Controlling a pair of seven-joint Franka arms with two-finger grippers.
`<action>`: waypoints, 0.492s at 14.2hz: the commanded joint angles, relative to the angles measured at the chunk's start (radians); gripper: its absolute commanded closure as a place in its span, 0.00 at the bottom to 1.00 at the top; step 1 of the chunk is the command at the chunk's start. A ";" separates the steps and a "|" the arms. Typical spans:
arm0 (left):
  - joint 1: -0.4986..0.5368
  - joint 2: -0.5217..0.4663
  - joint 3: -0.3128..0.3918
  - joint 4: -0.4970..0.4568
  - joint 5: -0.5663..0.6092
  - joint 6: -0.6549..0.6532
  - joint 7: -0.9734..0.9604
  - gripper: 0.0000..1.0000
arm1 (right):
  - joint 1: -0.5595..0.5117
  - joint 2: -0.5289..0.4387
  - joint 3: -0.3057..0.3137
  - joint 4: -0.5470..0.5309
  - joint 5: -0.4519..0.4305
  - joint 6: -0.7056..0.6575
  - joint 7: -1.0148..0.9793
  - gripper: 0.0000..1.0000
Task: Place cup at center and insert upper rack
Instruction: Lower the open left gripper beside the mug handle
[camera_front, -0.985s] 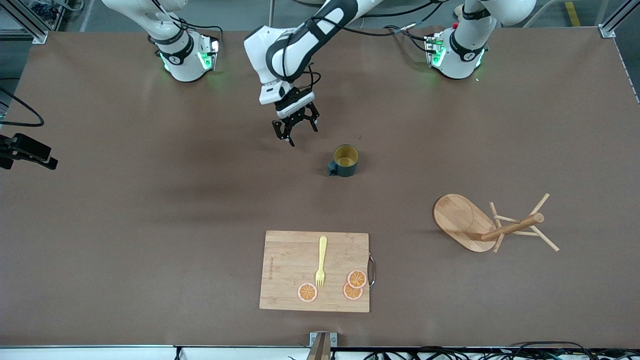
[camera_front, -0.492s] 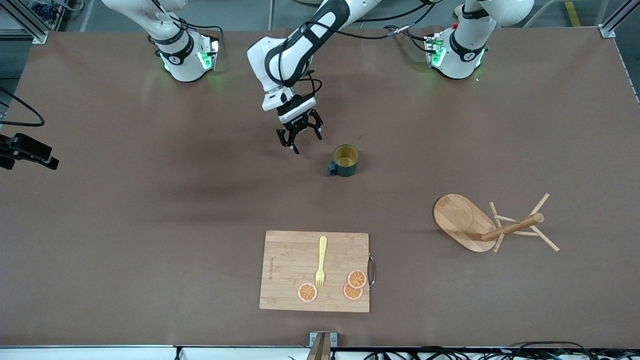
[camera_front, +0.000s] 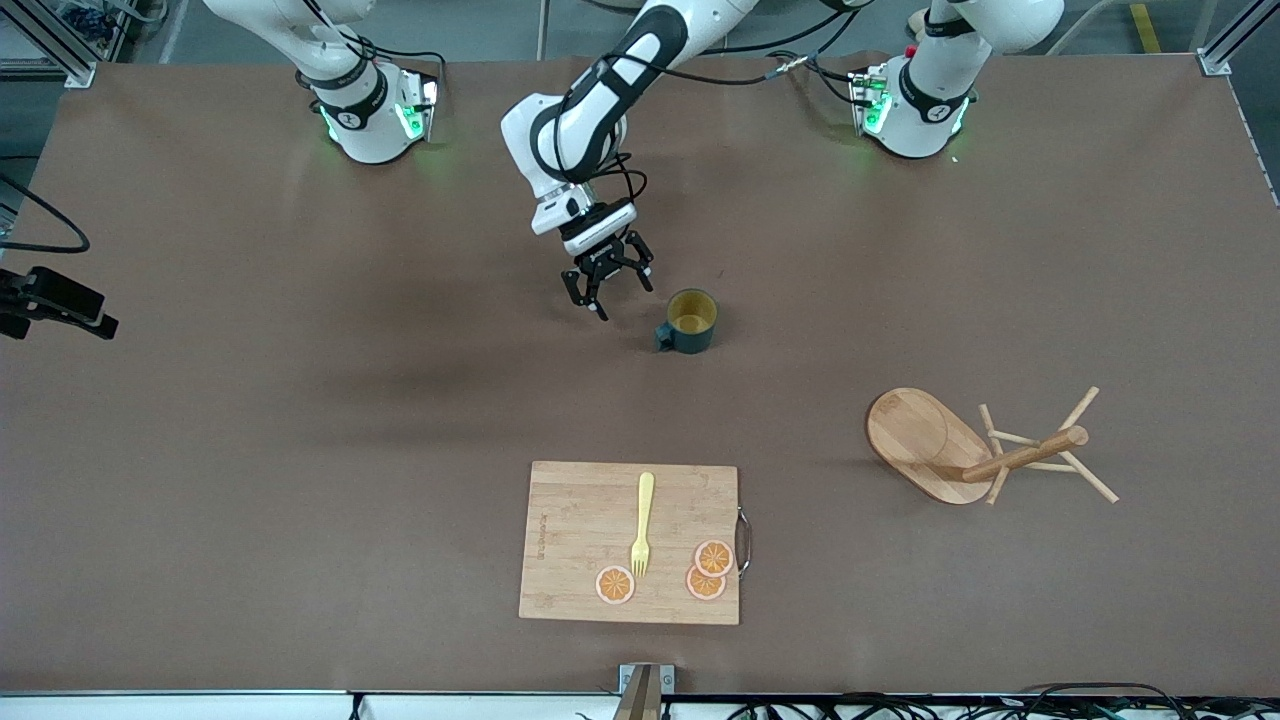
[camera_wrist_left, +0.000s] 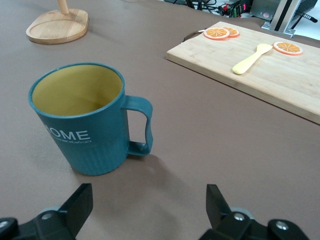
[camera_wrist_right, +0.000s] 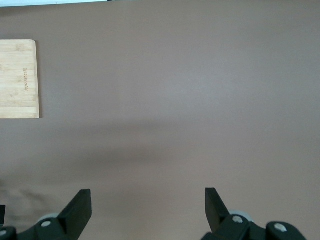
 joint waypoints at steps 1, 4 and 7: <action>-0.029 0.071 0.039 0.068 0.021 -0.025 -0.015 0.00 | 0.004 -0.036 -0.004 -0.041 0.014 0.009 0.006 0.00; -0.044 0.100 0.067 0.082 0.022 -0.023 -0.015 0.00 | 0.004 -0.036 -0.004 -0.041 0.014 0.008 0.006 0.00; -0.044 0.110 0.066 0.080 0.103 -0.025 -0.009 0.00 | 0.004 -0.036 -0.004 -0.041 0.014 0.008 0.006 0.00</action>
